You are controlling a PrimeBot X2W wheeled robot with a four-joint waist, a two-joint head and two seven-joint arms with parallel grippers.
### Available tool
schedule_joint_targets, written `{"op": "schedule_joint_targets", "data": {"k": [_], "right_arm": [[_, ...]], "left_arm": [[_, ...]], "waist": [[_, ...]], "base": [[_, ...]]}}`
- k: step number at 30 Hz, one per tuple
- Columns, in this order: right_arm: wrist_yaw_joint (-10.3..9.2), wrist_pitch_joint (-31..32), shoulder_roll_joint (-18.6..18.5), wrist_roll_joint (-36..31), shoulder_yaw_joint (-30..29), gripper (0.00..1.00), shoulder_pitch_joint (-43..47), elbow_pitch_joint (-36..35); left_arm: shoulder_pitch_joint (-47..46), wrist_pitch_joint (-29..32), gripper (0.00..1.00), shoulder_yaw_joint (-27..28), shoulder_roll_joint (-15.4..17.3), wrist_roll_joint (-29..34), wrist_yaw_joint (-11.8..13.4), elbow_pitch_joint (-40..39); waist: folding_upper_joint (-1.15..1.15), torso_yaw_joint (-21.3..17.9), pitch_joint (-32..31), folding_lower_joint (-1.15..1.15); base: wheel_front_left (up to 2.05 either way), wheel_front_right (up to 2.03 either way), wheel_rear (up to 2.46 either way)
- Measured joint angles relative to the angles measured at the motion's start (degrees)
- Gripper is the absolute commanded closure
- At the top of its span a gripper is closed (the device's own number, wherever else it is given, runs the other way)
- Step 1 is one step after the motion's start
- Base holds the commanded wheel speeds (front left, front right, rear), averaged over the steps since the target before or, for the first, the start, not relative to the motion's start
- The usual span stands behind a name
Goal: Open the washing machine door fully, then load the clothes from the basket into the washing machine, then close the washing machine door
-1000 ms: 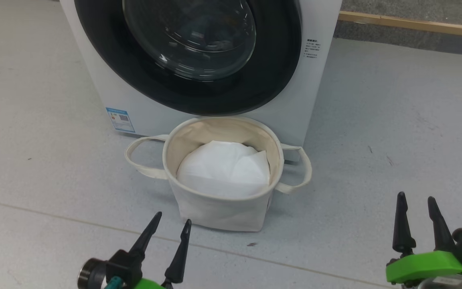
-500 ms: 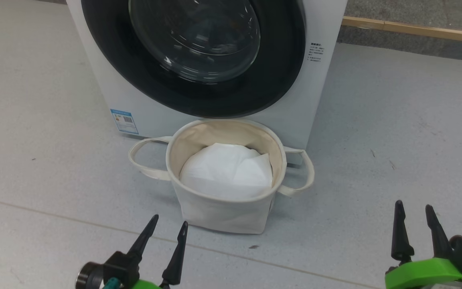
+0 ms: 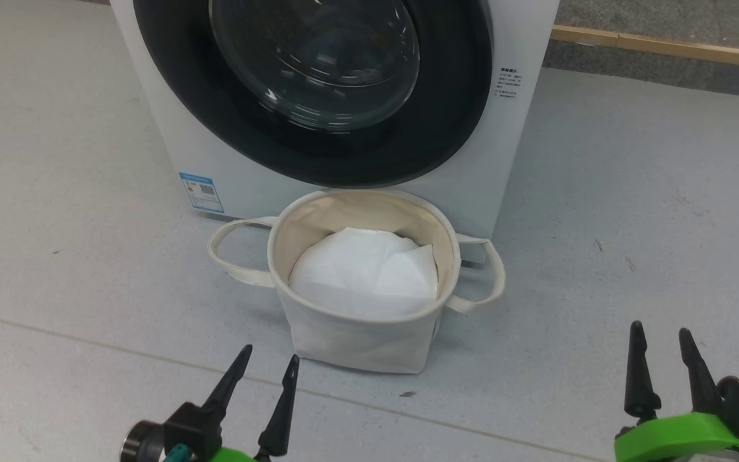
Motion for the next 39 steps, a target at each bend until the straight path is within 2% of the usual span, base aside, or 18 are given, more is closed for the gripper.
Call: {"op": "schedule_joint_targets", "data": {"k": [15,31,32,39], "right_arm": [[0.00,0.00,0.00,0.00,0.25,0.00,0.00,-0.16],[0.00,0.00,0.03,0.09,0.37,0.00,0.01,0.76],[0.00,0.01,0.08,0.10,0.42,1.00,0.04,1.65],[0.00,0.60,0.32,1.25,0.63,1.00,2.35,5.84]], "left_arm": [[0.00,0.00,0.00,0.09,-0.03,-0.03,0.00,0.59],[0.00,0.01,0.00,0.07,-0.04,-3.27,0.07,1.85],[0.09,0.01,1.00,-0.01,-0.03,-3.30,0.08,2.71],[3.53,0.30,1.00,-0.10,0.00,-4.60,0.09,6.25]], "waist": [[0.00,-0.14,-0.19,0.00],[0.00,0.23,-0.94,0.00],[0.00,0.24,-0.94,0.00],[0.00,0.16,-0.93,0.00]], "base": [[0.00,0.00,0.00],[0.00,0.00,0.00],[0.00,0.00,0.00],[0.00,0.00,0.00]]}}
